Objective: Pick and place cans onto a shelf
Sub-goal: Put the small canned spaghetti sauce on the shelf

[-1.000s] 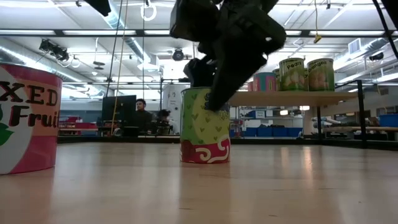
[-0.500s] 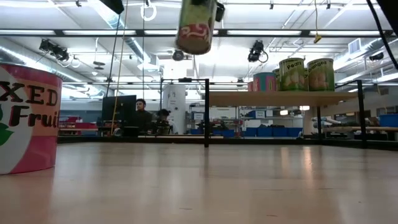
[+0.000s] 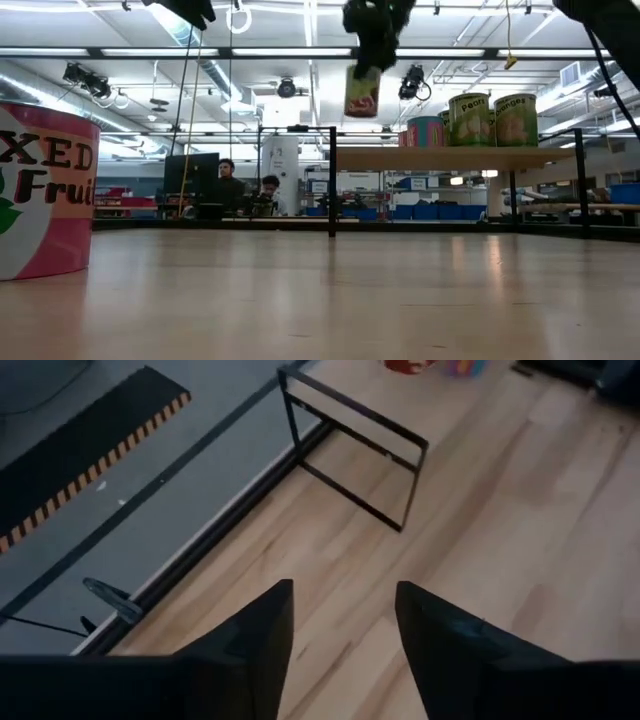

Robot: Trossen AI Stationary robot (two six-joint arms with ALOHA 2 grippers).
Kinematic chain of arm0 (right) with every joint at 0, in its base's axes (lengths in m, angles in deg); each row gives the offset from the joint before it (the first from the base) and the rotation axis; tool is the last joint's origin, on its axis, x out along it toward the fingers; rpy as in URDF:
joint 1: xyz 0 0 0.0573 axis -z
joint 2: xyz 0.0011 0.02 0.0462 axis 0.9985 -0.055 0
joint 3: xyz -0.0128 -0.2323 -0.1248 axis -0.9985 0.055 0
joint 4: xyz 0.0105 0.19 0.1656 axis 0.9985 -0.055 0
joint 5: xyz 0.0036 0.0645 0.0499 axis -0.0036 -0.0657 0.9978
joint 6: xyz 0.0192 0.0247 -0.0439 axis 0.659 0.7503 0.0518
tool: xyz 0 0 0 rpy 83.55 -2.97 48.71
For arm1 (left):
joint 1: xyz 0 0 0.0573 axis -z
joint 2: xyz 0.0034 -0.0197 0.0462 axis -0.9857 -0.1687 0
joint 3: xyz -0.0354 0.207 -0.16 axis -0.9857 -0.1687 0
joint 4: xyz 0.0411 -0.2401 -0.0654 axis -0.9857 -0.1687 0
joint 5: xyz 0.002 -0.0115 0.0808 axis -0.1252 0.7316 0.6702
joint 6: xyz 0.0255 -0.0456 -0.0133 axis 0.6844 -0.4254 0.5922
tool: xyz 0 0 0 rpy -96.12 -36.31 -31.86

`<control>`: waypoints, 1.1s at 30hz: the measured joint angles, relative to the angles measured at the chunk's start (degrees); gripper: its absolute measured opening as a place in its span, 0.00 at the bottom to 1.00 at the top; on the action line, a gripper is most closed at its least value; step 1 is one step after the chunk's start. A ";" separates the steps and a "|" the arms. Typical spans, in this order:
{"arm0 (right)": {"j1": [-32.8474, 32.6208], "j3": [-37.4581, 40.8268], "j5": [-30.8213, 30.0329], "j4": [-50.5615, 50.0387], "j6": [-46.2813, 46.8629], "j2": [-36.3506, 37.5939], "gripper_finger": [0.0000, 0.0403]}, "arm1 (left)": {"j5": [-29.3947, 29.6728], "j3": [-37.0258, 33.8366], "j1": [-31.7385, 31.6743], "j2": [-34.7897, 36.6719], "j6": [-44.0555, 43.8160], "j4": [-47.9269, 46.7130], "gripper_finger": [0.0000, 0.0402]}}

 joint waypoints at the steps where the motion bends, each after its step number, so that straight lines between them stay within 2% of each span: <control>1: 1.75 0.19 -0.02 0.19 -0.88 0.00 0.72 | 0.00 0.00 -0.48 0.00 -0.01 0.50 0.47; 3: 4.98 0.53 0.61 0.87 -1.87 0.00 0.72 | -0.01 0.00 -1.47 0.00 0.02 1.90 0.48; 8: 10.18 4.41 6.63 5.46 -4.44 -0.05 0.72 | -2.21 0.00 -4.52 -0.87 -0.26 6.98 0.51; 15: 11.39 11.28 4.38 8.28 -7.21 -0.43 0.72 | -6.88 -0.02 -9.16 -2.69 2.55 11.20 0.52; 20: 11.40 12.97 3.06 9.54 -8.11 -0.68 0.76 | -12.67 -0.02 -12.25 -3.68 3.91 11.99 0.53; 33: 11.49 16.87 1.46 15.34 -7.09 -0.49 0.80 | -13.03 -0.02 -13.39 -4.17 4.11 11.69 0.57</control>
